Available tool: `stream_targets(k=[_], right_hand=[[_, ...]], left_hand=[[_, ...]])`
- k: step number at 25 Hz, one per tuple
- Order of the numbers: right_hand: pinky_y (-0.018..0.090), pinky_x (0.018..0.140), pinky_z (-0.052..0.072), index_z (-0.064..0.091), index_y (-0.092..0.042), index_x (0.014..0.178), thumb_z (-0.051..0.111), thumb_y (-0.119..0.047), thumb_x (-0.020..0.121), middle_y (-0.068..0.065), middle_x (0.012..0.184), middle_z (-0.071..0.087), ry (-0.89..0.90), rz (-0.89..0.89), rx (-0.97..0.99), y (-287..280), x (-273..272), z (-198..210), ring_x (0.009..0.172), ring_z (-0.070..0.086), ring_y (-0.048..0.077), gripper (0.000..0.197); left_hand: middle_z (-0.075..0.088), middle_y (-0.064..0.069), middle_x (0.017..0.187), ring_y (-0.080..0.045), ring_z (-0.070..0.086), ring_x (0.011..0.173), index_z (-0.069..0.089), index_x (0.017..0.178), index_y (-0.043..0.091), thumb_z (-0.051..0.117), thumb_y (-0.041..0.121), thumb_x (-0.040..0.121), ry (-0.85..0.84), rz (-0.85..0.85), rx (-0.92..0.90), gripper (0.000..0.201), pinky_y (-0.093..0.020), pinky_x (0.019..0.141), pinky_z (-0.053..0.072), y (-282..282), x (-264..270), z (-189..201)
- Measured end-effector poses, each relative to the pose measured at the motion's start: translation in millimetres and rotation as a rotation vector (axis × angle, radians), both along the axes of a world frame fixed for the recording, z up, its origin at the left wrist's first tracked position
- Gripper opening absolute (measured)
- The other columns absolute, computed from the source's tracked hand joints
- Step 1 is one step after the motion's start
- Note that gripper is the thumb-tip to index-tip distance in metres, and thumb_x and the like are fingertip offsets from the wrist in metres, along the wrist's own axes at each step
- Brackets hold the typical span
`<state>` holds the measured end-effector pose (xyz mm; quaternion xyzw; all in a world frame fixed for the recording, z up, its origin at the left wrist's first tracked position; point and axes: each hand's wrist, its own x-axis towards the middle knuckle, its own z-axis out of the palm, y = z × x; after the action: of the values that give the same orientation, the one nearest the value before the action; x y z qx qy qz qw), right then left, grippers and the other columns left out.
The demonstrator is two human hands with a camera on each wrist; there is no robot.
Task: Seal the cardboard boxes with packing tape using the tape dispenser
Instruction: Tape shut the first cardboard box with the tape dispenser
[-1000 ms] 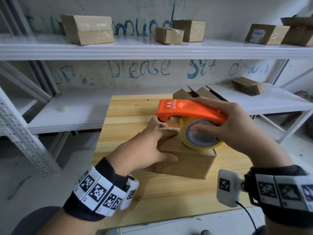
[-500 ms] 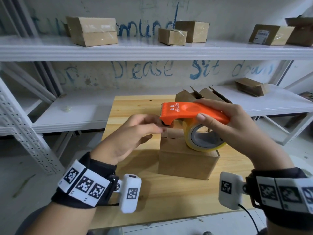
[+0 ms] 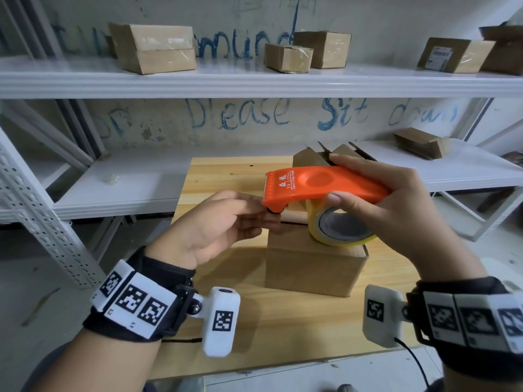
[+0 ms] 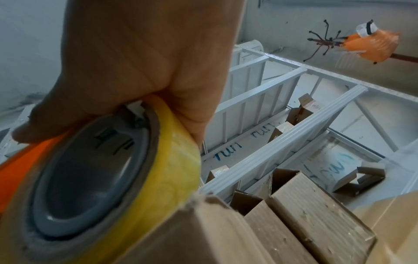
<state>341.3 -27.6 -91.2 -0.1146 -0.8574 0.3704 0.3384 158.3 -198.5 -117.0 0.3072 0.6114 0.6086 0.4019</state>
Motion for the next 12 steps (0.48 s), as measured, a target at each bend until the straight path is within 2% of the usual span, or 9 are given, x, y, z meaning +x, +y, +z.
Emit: stream_targets(k=[3,7,10,12], right_hand=[[0.026,0.088,0.055,0.066,-0.042,0.120,0.076,-0.067,0.066,-0.019,0.111,0.070,0.011,0.023,-0.003,0,0,2,0.106,0.065,0.002,0.060],[0.026,0.091,0.054,0.067,-0.039,0.120,0.077,-0.062,0.067,-0.020,0.113,0.070,0.035,0.042,-0.023,-1,0,3,0.108,0.065,0.001,0.058],[0.039,0.088,0.057,0.068,-0.034,0.122,0.077,-0.065,0.067,-0.013,0.111,0.072,0.017,0.041,0.000,-2,-4,0,0.102,0.068,0.008,0.064],[0.042,0.085,0.057,0.069,-0.032,0.122,0.076,-0.064,0.069,-0.010,0.109,0.072,0.026,0.047,0.004,-2,-5,-1,0.099,0.069,0.010,0.063]], left_hand=[[0.076,-0.006,0.077,-0.016,0.073,0.072,0.081,0.069,0.014,0.049,0.002,0.097,-0.018,-0.040,-0.024,0.044,-0.030,0.069,0.044,-4,-5,4],[0.072,-0.005,0.071,-0.018,0.072,0.071,0.080,0.068,0.012,0.059,0.014,0.078,-0.059,-0.036,0.002,0.024,-0.027,0.068,0.050,-7,-10,8],[0.070,-0.007,0.069,-0.021,0.071,0.070,0.079,0.071,0.009,0.059,0.016,0.072,-0.097,-0.022,0.011,0.022,-0.025,0.065,0.054,-9,-14,6],[0.068,-0.007,0.068,-0.023,0.070,0.069,0.077,0.072,0.007,0.059,0.016,0.070,-0.121,-0.010,0.003,0.020,-0.025,0.062,0.056,-10,-16,6]])
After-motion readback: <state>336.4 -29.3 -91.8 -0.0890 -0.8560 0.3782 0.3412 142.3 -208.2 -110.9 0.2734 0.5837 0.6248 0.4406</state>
